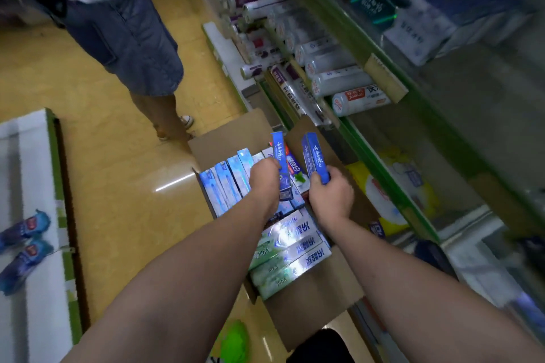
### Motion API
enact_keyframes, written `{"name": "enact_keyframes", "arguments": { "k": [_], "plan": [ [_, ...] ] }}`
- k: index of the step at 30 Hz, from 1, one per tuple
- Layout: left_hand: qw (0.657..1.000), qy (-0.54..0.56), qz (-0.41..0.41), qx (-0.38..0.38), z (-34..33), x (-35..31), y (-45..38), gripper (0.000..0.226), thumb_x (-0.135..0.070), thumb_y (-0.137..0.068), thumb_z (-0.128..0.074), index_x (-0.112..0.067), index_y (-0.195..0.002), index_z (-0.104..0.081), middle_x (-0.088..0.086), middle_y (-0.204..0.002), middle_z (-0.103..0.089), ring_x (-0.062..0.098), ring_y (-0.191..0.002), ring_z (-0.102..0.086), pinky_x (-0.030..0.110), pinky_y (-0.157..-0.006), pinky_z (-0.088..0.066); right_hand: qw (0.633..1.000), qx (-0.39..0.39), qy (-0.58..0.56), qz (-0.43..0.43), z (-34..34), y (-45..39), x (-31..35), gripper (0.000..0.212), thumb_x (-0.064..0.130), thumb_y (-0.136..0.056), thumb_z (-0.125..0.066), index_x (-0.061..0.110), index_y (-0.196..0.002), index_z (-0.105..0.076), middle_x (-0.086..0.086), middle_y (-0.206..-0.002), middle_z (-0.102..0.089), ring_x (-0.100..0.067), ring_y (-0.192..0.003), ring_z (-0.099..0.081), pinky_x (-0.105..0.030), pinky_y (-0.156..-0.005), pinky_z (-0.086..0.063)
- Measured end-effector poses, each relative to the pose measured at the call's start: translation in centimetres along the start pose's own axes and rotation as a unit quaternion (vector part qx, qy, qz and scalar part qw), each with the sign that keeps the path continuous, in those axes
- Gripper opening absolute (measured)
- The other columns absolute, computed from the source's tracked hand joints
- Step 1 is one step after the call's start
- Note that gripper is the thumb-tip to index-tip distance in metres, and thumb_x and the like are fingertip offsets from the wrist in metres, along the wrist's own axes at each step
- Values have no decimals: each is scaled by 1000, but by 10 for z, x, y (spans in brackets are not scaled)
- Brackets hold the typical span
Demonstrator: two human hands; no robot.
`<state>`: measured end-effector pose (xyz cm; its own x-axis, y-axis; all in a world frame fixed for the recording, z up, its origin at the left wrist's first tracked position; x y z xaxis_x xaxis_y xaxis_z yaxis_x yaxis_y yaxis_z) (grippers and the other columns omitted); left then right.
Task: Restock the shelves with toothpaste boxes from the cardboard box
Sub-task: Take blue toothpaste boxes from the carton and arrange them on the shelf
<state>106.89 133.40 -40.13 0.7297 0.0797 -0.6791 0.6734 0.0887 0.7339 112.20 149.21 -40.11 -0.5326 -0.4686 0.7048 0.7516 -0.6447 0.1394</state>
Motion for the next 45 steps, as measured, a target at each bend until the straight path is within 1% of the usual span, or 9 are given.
{"name": "enact_keyframes", "arguments": {
  "k": [2,4,10,13,16,22,31,35,45],
  "plan": [
    [1000,15,-5,4,6,-2,7,23,-21,-57,-50,-14,-77,-57,18,-89,-58,29,-74,-52,42,-70,-44,1000,-27,-9,6,13,15,11,27,32,-88,-58,14,-106,-69,-12,-95,-68,-35,-90,-61,-36,-74,-44],
    [999,2,-29,33,10,-5,17,23,-22,-53,-47,-14,-73,-56,20,-86,-59,31,-72,-55,43,-67,-45,999,-50,-16,6,27,32,21,28,32,-89,-57,14,-106,-69,-13,-96,-67,-35,-91,-60,-36,-75,-44],
    [992,-46,-84,79,29,-27,98,34,-31,-58,-52,-11,-80,-69,17,-86,-70,31,-72,-62,41,-68,-50,994,-106,-27,10,73,91,44,27,36,-89,-55,17,-104,-68,-10,-93,-68,-34,-88,-61,-35,-71,-42],
    [982,-71,-142,100,32,-33,131,30,-34,-62,-62,-13,-81,-70,17,-84,-70,32,-75,-64,46,-73,-55,990,-138,-24,6,100,125,50,23,33,-91,-54,17,-101,-67,-10,-93,-66,-33,-87,-60,-33,-67,-34],
    [972,-89,-174,134,29,-31,166,25,-32,-63,-68,-13,-80,-69,13,-78,-68,32,-76,-64,48,-75,-57,986,-165,-31,6,126,155,53,20,32,-91,-54,17,-96,-66,-10,-90,-66,-34,-86,-59,-36,-69,-38],
    [952,-126,-202,193,5,-17,227,15,-23,-80,-73,-12,-89,-69,13,-89,-70,27,-74,-62,33,-66,-49,968,-247,-45,-18,200,197,40,22,35,-89,-55,19,-96,-68,-8,-91,-68,-32,-87,-60,-32,-68,-37],
    [917,-171,-216,290,-75,61,358,19,-25,-76,-74,-9,-86,-73,12,-80,-70,29,-70,-66,36,-63,-56,936,-344,-56,-57,337,281,-52,22,37,-86,-55,21,-96,-68,-3,-85,-65,-26,-81,-60,-35,-71,-46],
    [907,-189,-203,317,-97,110,414,33,-32,-61,-73,-7,-82,-73,17,-80,-73,36,-79,-72,49,-73,-62,920,-379,-73,-74,384,332,-105,22,37,-85,-56,20,-91,-68,-3,-79,-66,-27,-78,-61,-38,-71,-50],
    [881,-230,-221,348,-114,228,550,14,-24,-82,-71,-11,-84,-69,11,-82,-69,29,-73,-64,34,-62,-51,898,-417,-92,-106,483,455,-213,16,34,-84,-61,24,-92,-69,2,-78,-68,-24,-75,-62,-38,-72,-53]
  ]
}}
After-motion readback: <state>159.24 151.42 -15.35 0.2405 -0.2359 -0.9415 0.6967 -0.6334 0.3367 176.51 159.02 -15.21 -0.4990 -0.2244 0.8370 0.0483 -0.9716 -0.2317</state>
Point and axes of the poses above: each hand's wrist, its own y-axis away from the middle knuckle, its own z-axis out of the back of the hand, x = y × z, the point moved 6 cm from there along -y, towards the middle knuckle
